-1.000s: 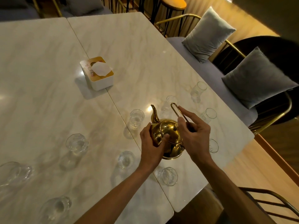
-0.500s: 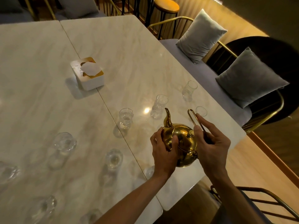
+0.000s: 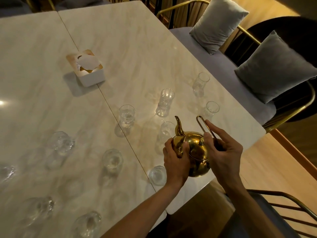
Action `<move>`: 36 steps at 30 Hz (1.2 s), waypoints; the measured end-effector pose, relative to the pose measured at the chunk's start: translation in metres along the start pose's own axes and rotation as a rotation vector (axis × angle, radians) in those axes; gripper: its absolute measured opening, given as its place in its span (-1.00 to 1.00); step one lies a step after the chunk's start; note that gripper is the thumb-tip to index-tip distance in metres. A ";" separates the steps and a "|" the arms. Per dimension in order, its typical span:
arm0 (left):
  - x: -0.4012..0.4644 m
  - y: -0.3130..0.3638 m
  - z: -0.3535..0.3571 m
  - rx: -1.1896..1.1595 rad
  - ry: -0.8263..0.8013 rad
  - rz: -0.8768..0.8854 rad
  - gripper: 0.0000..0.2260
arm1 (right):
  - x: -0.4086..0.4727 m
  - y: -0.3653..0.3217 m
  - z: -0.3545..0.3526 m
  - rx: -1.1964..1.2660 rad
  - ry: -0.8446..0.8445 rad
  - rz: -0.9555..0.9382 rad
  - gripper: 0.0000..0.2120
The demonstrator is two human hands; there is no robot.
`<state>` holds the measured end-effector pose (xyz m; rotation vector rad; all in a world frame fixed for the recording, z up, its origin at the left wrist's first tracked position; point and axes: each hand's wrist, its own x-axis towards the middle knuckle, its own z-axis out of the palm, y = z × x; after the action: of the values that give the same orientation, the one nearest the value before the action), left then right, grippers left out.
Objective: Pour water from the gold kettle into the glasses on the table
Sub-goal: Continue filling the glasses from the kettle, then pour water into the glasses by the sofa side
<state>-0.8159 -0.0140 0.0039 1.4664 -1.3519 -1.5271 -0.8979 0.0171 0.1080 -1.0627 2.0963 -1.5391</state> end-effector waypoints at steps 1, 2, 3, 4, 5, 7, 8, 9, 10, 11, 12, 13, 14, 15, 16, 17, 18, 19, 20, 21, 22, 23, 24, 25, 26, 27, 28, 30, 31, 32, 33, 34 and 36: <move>-0.001 -0.001 0.002 -0.005 0.002 -0.016 -0.30 | 0.001 0.002 -0.001 -0.001 -0.010 0.010 -0.67; -0.001 -0.003 0.004 -0.012 0.006 -0.033 -0.28 | 0.002 0.004 -0.001 -0.006 -0.018 0.017 -0.67; -0.001 -0.004 0.006 -0.019 0.010 -0.050 -0.26 | 0.003 0.007 -0.002 -0.016 -0.023 0.018 -0.67; -0.001 -0.005 0.008 -0.027 0.013 -0.064 -0.24 | 0.004 0.009 -0.002 -0.026 -0.030 0.016 -0.67; -0.001 -0.006 0.009 -0.032 0.015 -0.079 -0.22 | 0.004 0.012 -0.001 -0.034 -0.037 0.015 -0.67; -0.002 -0.007 0.011 -0.038 0.020 -0.107 -0.21 | 0.005 0.016 -0.001 -0.040 -0.049 0.028 -0.67; -0.002 -0.008 0.012 -0.047 0.021 -0.121 -0.20 | 0.006 0.018 -0.001 -0.039 -0.056 0.040 -0.67; -0.002 -0.009 0.013 -0.062 0.022 -0.134 -0.18 | 0.006 0.019 -0.001 -0.039 -0.065 0.049 -0.67; -0.003 -0.010 0.015 -0.076 0.023 -0.149 -0.15 | 0.007 0.020 -0.002 -0.044 -0.078 0.055 -0.66; -0.003 -0.011 0.016 -0.085 0.025 -0.164 -0.13 | 0.008 0.021 -0.002 -0.054 -0.090 0.059 -0.66; -0.004 -0.011 0.016 -0.092 0.024 -0.178 -0.12 | 0.010 0.021 -0.002 -0.067 -0.105 0.065 -0.66; -0.005 -0.011 0.017 -0.097 0.020 -0.195 -0.12 | 0.012 0.021 -0.001 -0.080 -0.120 0.073 -0.66; -0.005 -0.011 0.018 -0.102 0.014 -0.211 -0.12 | 0.014 0.021 0.000 -0.091 -0.134 0.082 -0.67; -0.006 -0.011 0.018 -0.107 0.008 -0.230 -0.11 | 0.016 0.021 0.001 -0.104 -0.145 0.094 -0.68; -0.007 -0.012 0.019 -0.118 0.002 -0.248 -0.10 | 0.019 0.021 0.002 -0.115 -0.156 0.107 -0.68; -0.008 -0.012 0.020 -0.132 -0.002 -0.264 -0.10 | 0.021 0.022 0.002 -0.125 -0.169 0.119 -0.68; -0.009 -0.012 0.020 -0.142 -0.003 -0.280 -0.09 | 0.023 0.023 0.002 -0.132 -0.184 0.127 -0.68; -0.009 -0.012 0.021 -0.150 -0.003 -0.294 -0.08 | 0.024 0.023 0.003 -0.138 -0.199 0.137 -0.68; -0.010 -0.012 0.021 -0.160 -0.004 -0.305 -0.06 | 0.026 0.023 0.003 -0.144 -0.210 0.148 -0.69; -0.010 -0.012 0.021 -0.169 -0.007 -0.317 -0.06 | 0.028 0.023 0.002 -0.150 -0.220 0.153 -0.69; -0.010 -0.011 0.022 -0.174 -0.008 -0.327 -0.07 | 0.029 0.024 0.003 -0.154 -0.226 0.153 -0.69; -0.010 -0.011 0.022 -0.177 -0.008 -0.341 -0.10 | 0.031 0.024 0.003 -0.161 -0.232 0.155 -0.69; -0.010 -0.010 0.023 -0.184 -0.010 -0.352 -0.11 | 0.033 0.023 0.003 -0.172 -0.237 0.158 -0.70; -0.010 -0.009 0.023 -0.194 -0.016 -0.366 -0.12 | 0.035 0.023 0.004 -0.188 -0.244 0.159 -0.70; -0.009 -0.008 0.023 -0.202 -0.023 -0.378 -0.12 | 0.037 0.023 0.004 -0.204 -0.256 0.159 -0.70; -0.009 -0.005 0.022 -0.212 -0.031 -0.394 -0.13 | 0.039 0.023 0.005 -0.218 -0.268 0.160 -0.70; -0.009 -0.003 0.020 -0.223 -0.041 -0.403 -0.15 | 0.041 0.024 0.006 -0.234 -0.278 0.162 -0.71; -0.008 0.000 0.018 -0.238 -0.059 -0.420 -0.25 | 0.044 0.024 0.007 -0.263 -0.291 0.164 -0.72; -0.006 0.001 0.018 -0.245 -0.066 -0.428 -0.29 | 0.046 0.023 0.008 -0.268 -0.298 0.164 -0.72; -0.005 0.001 0.017 -0.251 -0.073 -0.433 -0.28 | 0.047 0.023 0.009 -0.271 -0.306 0.162 -0.72; -0.005 0.001 0.017 -0.256 -0.085 -0.442 -0.24 | 0.048 0.022 0.010 -0.273 -0.313 0.163 -0.72; -0.004 -0.001 0.017 -0.254 -0.093 -0.457 -0.25 | 0.049 0.020 0.011 -0.271 -0.319 0.165 -0.72; -0.001 -0.003 0.017 -0.237 -0.105 -0.490 -0.41 | 0.051 0.018 0.013 -0.264 -0.331 0.168 -0.72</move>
<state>-0.8314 -0.0076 -0.0008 1.6562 -0.8579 -2.0146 -0.9302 -0.0266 0.0946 -1.1065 2.1248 -0.9532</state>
